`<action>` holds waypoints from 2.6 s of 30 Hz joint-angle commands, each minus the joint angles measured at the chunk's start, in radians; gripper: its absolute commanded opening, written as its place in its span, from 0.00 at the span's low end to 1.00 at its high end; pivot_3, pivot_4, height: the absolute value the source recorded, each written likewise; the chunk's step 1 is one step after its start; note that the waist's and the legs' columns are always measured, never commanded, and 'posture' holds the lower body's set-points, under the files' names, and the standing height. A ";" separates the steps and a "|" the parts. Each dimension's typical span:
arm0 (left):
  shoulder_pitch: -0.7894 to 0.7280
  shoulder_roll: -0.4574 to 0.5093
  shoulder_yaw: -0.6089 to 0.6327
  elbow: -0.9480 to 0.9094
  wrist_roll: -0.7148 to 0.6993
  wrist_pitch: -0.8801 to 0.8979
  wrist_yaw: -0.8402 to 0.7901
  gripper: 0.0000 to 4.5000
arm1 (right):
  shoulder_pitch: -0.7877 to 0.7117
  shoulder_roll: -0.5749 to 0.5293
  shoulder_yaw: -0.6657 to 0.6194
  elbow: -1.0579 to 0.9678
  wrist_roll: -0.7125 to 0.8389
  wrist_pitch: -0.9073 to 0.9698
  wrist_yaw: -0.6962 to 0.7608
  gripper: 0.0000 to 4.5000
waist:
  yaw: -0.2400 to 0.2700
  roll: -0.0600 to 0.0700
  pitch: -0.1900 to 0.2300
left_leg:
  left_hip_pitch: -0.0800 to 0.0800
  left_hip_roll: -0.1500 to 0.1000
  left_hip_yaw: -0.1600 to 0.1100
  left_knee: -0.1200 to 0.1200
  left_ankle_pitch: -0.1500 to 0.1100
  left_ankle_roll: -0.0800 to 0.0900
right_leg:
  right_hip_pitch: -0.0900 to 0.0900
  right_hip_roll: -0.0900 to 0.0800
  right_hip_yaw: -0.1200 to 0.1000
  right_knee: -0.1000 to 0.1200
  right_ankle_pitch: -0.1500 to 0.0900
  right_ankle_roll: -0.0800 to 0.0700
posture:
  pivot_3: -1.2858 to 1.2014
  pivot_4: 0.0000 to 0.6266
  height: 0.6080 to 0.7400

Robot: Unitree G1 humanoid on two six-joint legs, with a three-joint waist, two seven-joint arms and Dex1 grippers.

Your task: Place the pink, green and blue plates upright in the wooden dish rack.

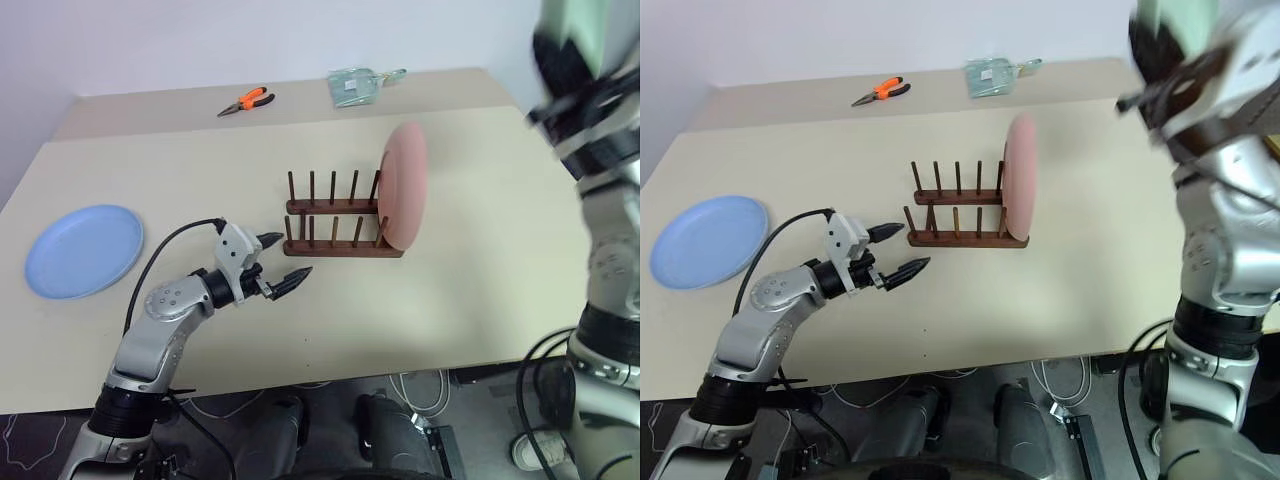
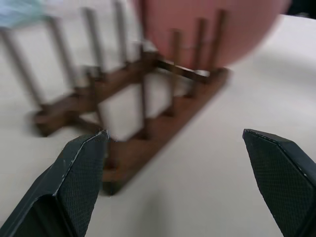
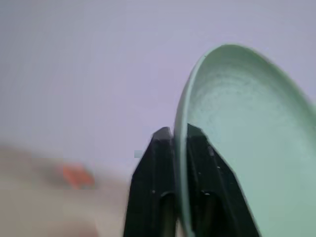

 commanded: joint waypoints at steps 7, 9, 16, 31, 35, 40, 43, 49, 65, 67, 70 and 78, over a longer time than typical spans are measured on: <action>0.034 0.013 0.075 0.001 0.010 -0.056 0.011 1.00 | 0.052 0.230 0.125 -0.177 0.779 0.132 -0.338 0.02 | -0.013 0.002 0.001 | -0.001 0.000 0.003 0.000 -0.002 0.003 | -0.002 -0.001 0.004 0.000 0.000 0.000 | 0.52 0.24 1.00; 0.042 0.013 0.078 -0.009 0.010 -0.054 0.012 1.00 | 0.089 0.291 0.185 -0.180 0.789 0.120 -0.407 0.02 | -0.015 0.002 0.001 | 0.000 0.000 0.004 0.000 -0.002 0.003 | -0.003 0.000 0.004 0.002 0.000 0.000 | 0.52 0.24 1.00; 0.061 0.006 0.071 -0.040 0.010 -0.037 0.025 1.00 | 0.187 0.365 0.300 -0.146 0.742 0.118 -0.496 0.02 | -0.012 0.003 0.001 | 0.000 0.000 0.004 0.001 -0.001 0.002 | -0.003 0.000 0.004 0.003 0.000 0.000 | 0.52 0.24 1.00; 0.052 0.004 0.059 -0.053 0.007 -0.014 0.019 1.00 | 0.167 0.421 0.312 -0.002 0.601 0.099 -0.626 0.02 | -0.016 0.003 0.001 | 0.000 0.000 0.005 0.000 -0.001 0.002 | -0.004 0.001 0.004 0.004 0.000 0.000 | 0.52 0.24 1.00; 0.049 0.000 0.055 -0.055 0.008 -0.012 0.021 1.00 | 0.147 0.413 0.312 0.033 0.561 0.111 -0.604 0.22 | -0.017 0.003 0.001 | 0.000 0.000 0.005 0.000 -0.001 0.001 | -0.004 0.001 0.004 0.004 0.000 0.000 | 0.52 0.24 1.00; 0.056 0.000 0.058 -0.066 -0.008 0.015 0.014 1.00 | 0.101 0.356 0.339 0.035 0.447 0.135 -0.520 0.78 | -0.018 0.003 0.001 | 0.000 0.000 0.005 0.000 -0.001 0.001 | -0.004 0.001 0.004 0.004 0.000 0.000 | 0.52 0.24 1.00; 0.061 0.000 0.074 -0.071 -0.026 0.039 0.016 1.00 | 0.058 0.264 0.391 0.010 0.317 0.143 -0.396 0.86 | -0.018 0.003 0.001 | 0.000 0.000 0.005 0.001 -0.001 0.001 | -0.004 0.001 0.004 0.004 0.000 0.000 | 0.52 0.24 1.00; 0.026 -0.030 0.213 -0.038 -0.043 0.046 0.166 1.00 | -0.022 0.060 0.508 -0.039 0.049 0.074 -0.066 0.98 | -0.017 0.003 0.001 | 0.000 0.000 0.005 0.001 -0.001 0.001 | -0.004 0.001 0.004 0.004 0.000 0.000 | 0.52 0.24 1.00; -0.123 -0.116 0.851 0.108 0.083 0.268 1.097 1.00 | -0.019 0.023 0.776 0.074 -0.492 -0.315 0.417 0.99 | -0.010 -0.003 0.000 | 0.000 0.000 0.006 0.002 0.001 -0.003 | -0.003 0.002 0.003 0.003 0.001 0.001 | 0.52 0.24 1.00; -0.125 -0.140 0.889 0.088 0.024 0.332 1.103 1.00 | -0.008 0.041 0.776 0.084 -0.509 -0.331 0.431 0.99 | -0.007 -0.005 0.000 | 0.000 0.000 0.005 0.002 0.001 -0.003 | -0.003 0.002 0.002 0.003 0.001 0.001 | 0.52 0.24 1.00; -0.149 -0.211 0.988 0.057 -0.104 0.420 1.156 1.00 | 0.011 0.064 0.772 0.091 -0.526 -0.344 0.449 0.99 | -0.005 -0.007 -0.002 | 0.000 0.000 0.004 0.003 0.001 -0.003 | -0.002 0.001 0.001 0.003 0.001 0.001 | 0.52 0.24 1.00; -0.223 -0.286 1.108 0.089 -0.401 0.519 1.218 0.50 | 0.041 0.105 0.750 0.105 -0.572 -0.360 0.454 1.00 | -0.011 -0.012 -0.003 | 0.001 0.000 0.004 0.003 0.002 -0.005 | -0.002 0.001 0.001 0.006 0.002 0.002 | 0.52 0.24 1.00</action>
